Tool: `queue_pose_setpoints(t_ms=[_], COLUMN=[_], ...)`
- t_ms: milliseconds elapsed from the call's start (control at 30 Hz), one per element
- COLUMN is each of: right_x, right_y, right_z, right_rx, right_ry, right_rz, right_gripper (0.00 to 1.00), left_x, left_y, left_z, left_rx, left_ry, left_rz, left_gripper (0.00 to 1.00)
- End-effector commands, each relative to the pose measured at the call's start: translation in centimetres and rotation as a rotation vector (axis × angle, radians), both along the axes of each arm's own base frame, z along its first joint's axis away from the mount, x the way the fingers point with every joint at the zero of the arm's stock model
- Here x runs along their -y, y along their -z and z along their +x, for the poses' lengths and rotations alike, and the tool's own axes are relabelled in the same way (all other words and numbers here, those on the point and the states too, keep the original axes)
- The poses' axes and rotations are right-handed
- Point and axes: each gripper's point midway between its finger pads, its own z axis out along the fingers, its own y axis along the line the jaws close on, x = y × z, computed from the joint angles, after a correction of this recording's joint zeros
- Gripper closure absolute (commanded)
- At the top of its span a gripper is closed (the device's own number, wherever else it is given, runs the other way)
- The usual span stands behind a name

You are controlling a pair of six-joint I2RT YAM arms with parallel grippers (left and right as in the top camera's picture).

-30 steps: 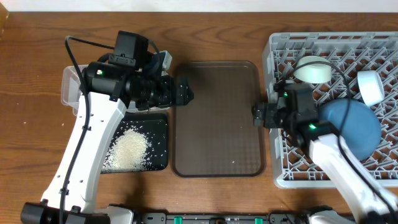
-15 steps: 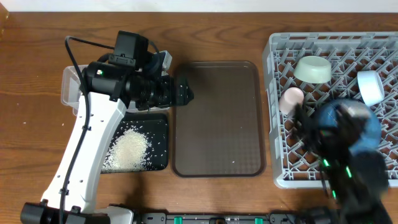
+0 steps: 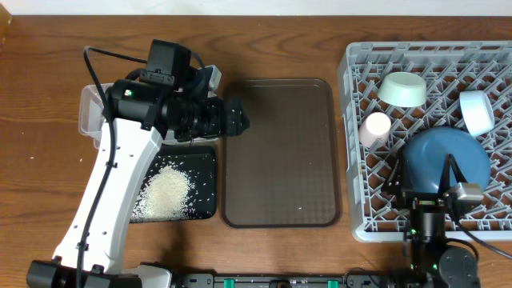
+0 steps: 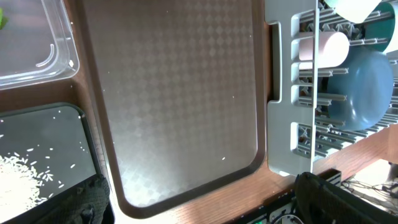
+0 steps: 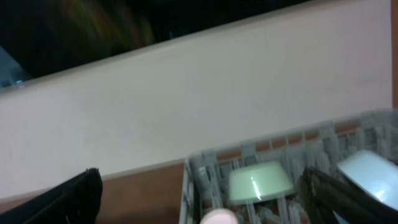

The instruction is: Sort waste into correct bins and load items into the dishwasher rack

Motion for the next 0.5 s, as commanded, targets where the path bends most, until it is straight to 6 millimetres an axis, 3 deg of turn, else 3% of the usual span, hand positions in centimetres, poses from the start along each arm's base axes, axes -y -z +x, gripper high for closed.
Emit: queue_pose_setpoints(t_ms=[0,100,333,467], right_x=[-0.3,0.0,0.8,0.3], right_y=[1.1,2.8,9.6,10.1], right_z=[0.3,0.8,1.4,1.4], right_rx=[0.039,0.020,-0.260,-0.278], right_ry=[-0.015,0.002,0.036,0.000], right_rz=[-0.017,-0.017,-0.044,-0.108], right_gripper=[0.01,0.01,0.01,0.01], left_x=[-0.3,-0.3,-0.3,-0.3], left_y=[0.3,0.3,0.3,0.3], left_z=[0.0,0.0,0.0,0.0], left_rx=[-0.002,-0.001,-0.001,-0.001], left_ry=[0.001,0.001,0.001,0.001], left_rz=[0.012,0.012,0.012,0.012], left_gripper=[0.02,0.02,0.02,0.02])
